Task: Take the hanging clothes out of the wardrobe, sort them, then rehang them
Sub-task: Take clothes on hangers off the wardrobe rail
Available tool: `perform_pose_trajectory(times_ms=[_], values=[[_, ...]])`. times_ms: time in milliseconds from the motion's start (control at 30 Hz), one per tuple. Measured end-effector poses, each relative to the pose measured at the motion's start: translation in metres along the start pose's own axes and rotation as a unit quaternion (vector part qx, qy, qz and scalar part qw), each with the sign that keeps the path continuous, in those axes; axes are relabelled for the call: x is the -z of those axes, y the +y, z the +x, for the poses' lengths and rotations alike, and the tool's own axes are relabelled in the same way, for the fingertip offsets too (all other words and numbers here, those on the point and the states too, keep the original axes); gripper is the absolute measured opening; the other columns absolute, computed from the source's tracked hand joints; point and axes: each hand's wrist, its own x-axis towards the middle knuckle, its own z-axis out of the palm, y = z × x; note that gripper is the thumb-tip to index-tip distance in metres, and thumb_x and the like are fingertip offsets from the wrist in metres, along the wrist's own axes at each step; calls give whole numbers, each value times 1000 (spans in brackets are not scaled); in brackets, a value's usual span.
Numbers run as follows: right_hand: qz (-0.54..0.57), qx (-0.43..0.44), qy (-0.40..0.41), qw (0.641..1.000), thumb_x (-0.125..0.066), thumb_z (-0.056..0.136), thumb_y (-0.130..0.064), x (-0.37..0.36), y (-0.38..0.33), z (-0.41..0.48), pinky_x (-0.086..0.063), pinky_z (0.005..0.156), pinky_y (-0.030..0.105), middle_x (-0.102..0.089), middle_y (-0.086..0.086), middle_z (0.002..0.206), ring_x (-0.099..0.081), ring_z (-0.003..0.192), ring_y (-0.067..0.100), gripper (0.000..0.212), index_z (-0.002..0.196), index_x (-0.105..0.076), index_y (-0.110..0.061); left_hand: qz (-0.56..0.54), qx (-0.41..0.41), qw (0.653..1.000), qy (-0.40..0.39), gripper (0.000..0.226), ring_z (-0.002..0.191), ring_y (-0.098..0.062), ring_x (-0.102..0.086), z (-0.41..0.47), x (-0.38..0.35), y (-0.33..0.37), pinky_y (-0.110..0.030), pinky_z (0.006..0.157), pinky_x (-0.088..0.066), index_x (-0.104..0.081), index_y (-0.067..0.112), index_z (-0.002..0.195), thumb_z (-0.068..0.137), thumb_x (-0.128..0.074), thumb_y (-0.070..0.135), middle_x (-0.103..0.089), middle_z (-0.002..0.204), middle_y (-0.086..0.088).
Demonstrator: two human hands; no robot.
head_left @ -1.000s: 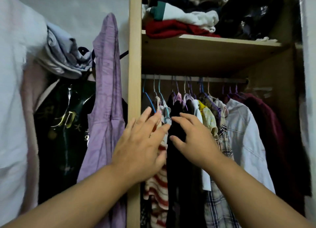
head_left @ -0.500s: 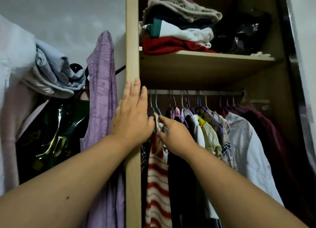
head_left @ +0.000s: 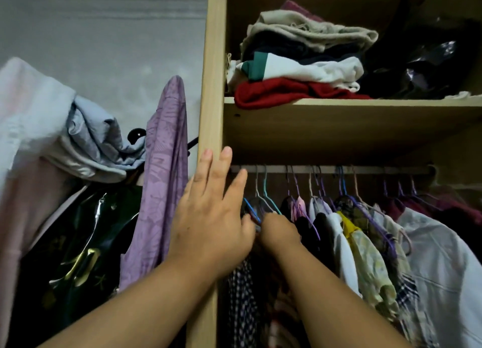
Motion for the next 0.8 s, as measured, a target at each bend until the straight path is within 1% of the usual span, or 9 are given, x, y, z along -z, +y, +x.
perform_pose_trajectory(times_ms=[67, 133, 200, 333, 500, 533, 600, 667, 800], values=[[-17, -2, 24, 1000, -46, 92, -25, -7, -1, 6, -44, 93, 39, -59, 11, 123, -54, 115, 30, 29, 116, -57, -14, -4, -1, 1000, -2, 66, 144, -28, -17, 0, 0, -2, -48, 102, -41, -57, 20, 129, 69, -41, 43, -25, 155, -8], [4, -24, 28, 999, -46, 92, -26, -11, -3, 12, -45, 95, 42, -61, 10, 119, -56, 113, 31, 27, 113, -59, -15, -3, 2, 1000, -7, 63, 144, -26, -17, 0, 1, -2, -48, 96, -45, -60, 23, 125, 69, -42, 45, -27, 155, -6], [29, -33, 40, 998, -48, 91, -24, -10, -4, 16, -43, 91, 40, -64, 9, 113, -58, 108, 31, 23, 108, -60, -17, -6, 5, 1000, -12, 61, 144, -25, -17, 0, 1, -2, -47, 93, -47, -61, 25, 124, 69, -42, 46, -27, 155, -4], [57, -29, 81, 995, -46, 92, -21, 5, 1, 16, -41, 85, 37, -66, 9, 106, -60, 102, 30, 19, 103, -61, -17, 3, 6, 1000, -9, 63, 144, -25, -17, 0, 1, -2, -46, 95, -45, -59, 26, 126, 69, -42, 47, -25, 155, -7], [66, -1, 129, 989, -45, 93, -30, 35, 8, 2, -39, 94, 38, -68, 11, 101, -60, 103, 31, 23, 94, -63, -15, 1, 7, 1000, 0, 67, 143, -26, -16, 0, -1, -3, -45, 99, -43, -55, 24, 130, 67, -43, 46, -22, 156, -12], [64, 12, 138, 988, -46, 93, -29, 41, 11, -3, -40, 93, 37, -68, 11, 99, -59, 102, 32, 22, 89, -62, -15, 2, 7, 1000, 3, 67, 143, -26, -16, 0, -1, -3, -45, 99, -43, -55, 23, 130, 67, -43, 46, -22, 156, -12], [59, 31, 151, 986, -49, 91, -29, 54, 18, -17, -45, 80, 35, -68, 12, 94, -60, 97, 33, 21, 81, -58, -14, 1, 8, 1000, 6, 68, 143, -25, -15, 1, 0, -2, -45, 100, -42, -55, 23, 130, 68, -42, 46, -22, 156, -11], [52, 43, 156, 985, -49, 91, -29, 69, 26, -36, -45, 73, 34, -68, 12, 92, -61, 93, 34, 24, 85, -62, -10, -5, 11, 1000, 0, 69, 143, -25, -13, 1, 2, -1, -46, 100, -41, -53, 23, 131, 68, -41, 47, -20, 156, -10], [44, 45, 166, 984, -51, 92, -31, 103, 45, -83, -46, 75, 34, -71, 7, 98, -62, 96, 30, 23, 101, -70, -21, -10, 14, 1000, -14, 70, 143, -25, -12, 0, 7, -1, -48, 101, -40, -53, 22, 132, 66, -51, 44, -20, 157, -10]])
